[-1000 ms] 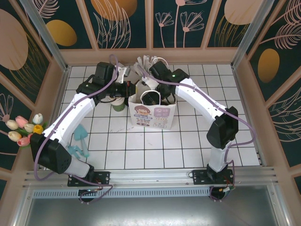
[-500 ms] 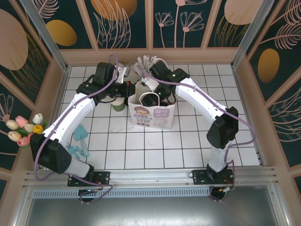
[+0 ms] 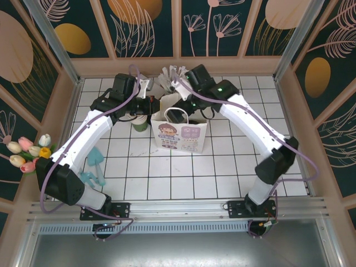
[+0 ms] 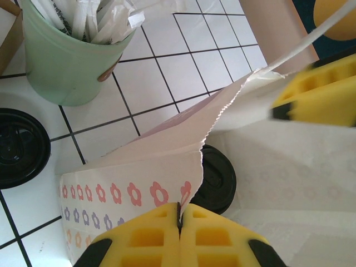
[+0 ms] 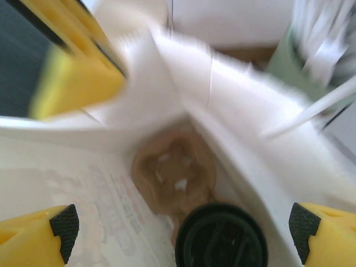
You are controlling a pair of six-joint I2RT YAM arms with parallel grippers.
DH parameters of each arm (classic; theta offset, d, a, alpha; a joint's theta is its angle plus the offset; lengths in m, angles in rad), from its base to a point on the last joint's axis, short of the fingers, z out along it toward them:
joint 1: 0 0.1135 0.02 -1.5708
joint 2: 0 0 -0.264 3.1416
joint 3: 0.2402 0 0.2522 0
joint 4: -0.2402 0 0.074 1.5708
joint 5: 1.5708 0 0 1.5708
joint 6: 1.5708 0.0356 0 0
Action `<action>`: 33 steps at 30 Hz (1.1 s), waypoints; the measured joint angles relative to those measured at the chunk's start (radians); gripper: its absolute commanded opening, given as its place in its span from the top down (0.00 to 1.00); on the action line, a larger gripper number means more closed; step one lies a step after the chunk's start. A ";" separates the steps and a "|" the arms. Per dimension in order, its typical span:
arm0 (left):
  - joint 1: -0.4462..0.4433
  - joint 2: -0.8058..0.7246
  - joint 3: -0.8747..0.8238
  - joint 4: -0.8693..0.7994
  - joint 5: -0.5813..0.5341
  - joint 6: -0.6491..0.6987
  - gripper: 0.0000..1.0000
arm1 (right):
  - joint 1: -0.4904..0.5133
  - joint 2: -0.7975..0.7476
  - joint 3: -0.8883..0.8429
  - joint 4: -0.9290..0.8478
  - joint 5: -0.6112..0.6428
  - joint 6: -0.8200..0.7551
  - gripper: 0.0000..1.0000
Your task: Pack the takeout coffee
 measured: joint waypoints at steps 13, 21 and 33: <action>0.000 -0.016 -0.035 0.027 0.001 -0.015 1.00 | -0.025 -0.338 -0.281 0.526 -0.128 0.013 0.01; 0.000 -0.030 -0.054 0.046 0.000 -0.031 1.00 | -0.035 -0.478 -0.399 0.677 -0.219 0.032 0.01; -0.002 -0.064 -0.083 0.070 -0.021 -0.138 0.98 | -0.205 -0.479 -0.398 0.668 0.029 0.256 0.03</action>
